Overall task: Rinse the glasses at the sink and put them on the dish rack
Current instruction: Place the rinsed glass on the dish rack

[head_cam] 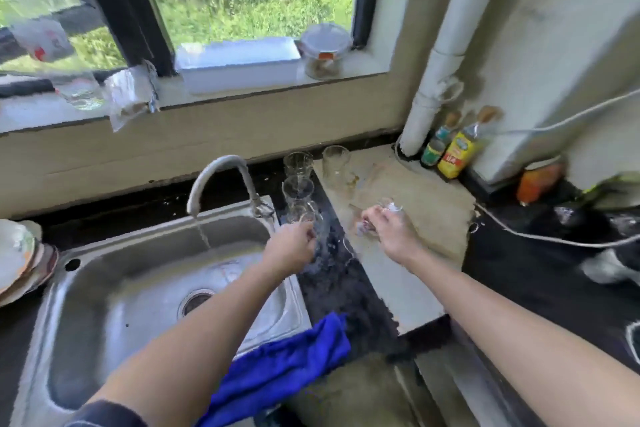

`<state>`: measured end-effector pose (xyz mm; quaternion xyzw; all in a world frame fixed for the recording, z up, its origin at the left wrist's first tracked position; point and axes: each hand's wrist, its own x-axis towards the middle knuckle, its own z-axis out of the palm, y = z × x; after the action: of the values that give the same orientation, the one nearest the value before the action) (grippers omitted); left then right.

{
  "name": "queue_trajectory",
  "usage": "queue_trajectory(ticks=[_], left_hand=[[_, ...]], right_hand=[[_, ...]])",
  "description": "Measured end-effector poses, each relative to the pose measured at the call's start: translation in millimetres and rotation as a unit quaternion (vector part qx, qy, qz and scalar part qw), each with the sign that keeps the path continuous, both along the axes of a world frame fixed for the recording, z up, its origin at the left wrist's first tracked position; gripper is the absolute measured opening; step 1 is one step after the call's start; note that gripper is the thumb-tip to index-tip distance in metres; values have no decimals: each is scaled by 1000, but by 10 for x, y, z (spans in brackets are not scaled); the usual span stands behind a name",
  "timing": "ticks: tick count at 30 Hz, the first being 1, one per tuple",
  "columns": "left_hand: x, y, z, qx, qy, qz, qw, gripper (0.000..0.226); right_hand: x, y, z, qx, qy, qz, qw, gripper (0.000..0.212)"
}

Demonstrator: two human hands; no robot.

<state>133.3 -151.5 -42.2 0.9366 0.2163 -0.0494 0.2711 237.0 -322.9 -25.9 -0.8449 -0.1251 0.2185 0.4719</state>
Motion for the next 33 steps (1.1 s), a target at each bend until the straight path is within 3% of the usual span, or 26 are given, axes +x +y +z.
queue_trajectory(ticks=[5, 11, 19, 28, 33], left_hand=[[505, -1087, 221, 16, -29, -95, 995, 21], [1060, -2363, 439, 40, -51, -238, 969, 21], [1430, -3950, 257, -7, -13, -431, 902, 20], [850, -5777, 242, -25, 8, -606, 795, 20], [226, -6725, 219, -18, -4, -653, 757, 19]], right_hand=[[176, -1270, 190, -15, -45, -100, 994, 54], [157, -2605, 266, -47, -66, -223, 971, 31], [-354, -4096, 139, -110, -57, -379, 917, 34], [-1655, -5539, 95, -115, -29, -555, 823, 30], [-2491, -6364, 11, -126, -25, -607, 784, 26]])
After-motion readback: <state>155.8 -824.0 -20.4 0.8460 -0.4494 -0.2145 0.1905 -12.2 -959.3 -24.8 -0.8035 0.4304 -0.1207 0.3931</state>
